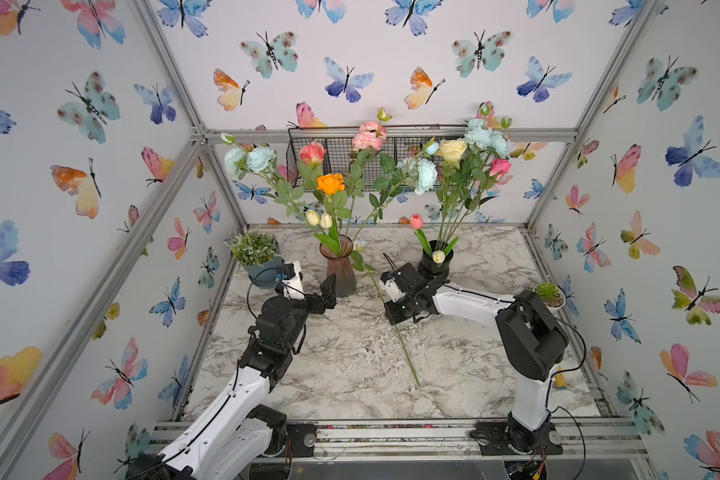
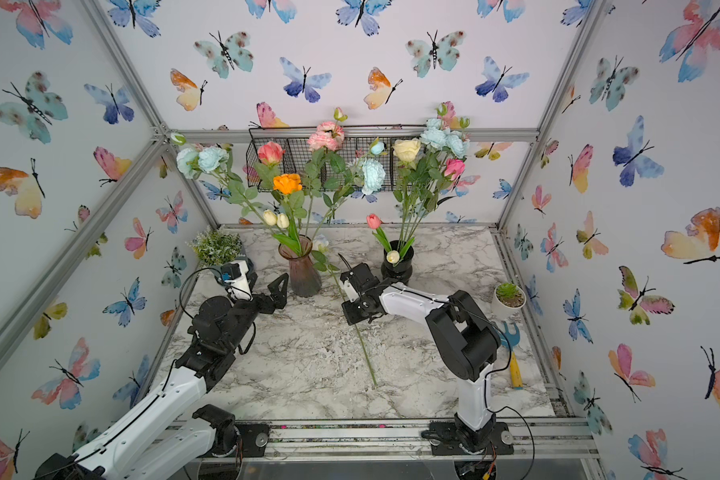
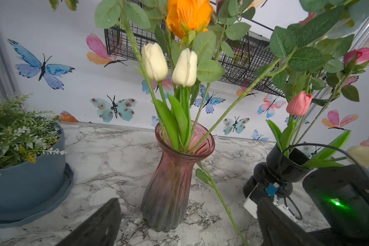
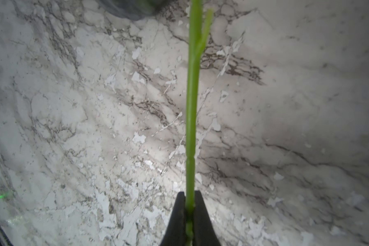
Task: Pick out blue flowers from the vase
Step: Place the flower at the center of the board.
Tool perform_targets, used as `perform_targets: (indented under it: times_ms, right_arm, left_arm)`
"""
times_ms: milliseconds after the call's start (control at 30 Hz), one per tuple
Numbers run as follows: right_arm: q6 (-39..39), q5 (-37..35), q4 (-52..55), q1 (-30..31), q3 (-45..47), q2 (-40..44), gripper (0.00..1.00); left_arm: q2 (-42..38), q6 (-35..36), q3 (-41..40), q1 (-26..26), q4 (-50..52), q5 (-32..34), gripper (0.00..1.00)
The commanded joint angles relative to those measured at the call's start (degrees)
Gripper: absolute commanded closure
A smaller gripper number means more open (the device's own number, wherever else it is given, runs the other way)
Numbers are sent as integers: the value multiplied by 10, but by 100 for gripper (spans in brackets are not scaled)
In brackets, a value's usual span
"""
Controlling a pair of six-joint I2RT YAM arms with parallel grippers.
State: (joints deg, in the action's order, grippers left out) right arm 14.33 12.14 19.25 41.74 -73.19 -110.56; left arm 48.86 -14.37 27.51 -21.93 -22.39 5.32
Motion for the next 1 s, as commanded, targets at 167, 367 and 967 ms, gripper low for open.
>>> perform_targets:
  times_ms: [167, 367, 967]
  right_arm:
    - [23, 57, -41, -15, -66, -67, 94]
    - [44, 70, -75, -15, -95, -101, 94]
    - [73, 80, -127, -14, -128, -156, 84]
  left_arm:
    - [-6, 13, -3, 3, 13, 20, 4]
    - [-21, -11, -3, 3, 27, 17, 7]
    - [-51, -37, 2, 3, 68, 3, 8]
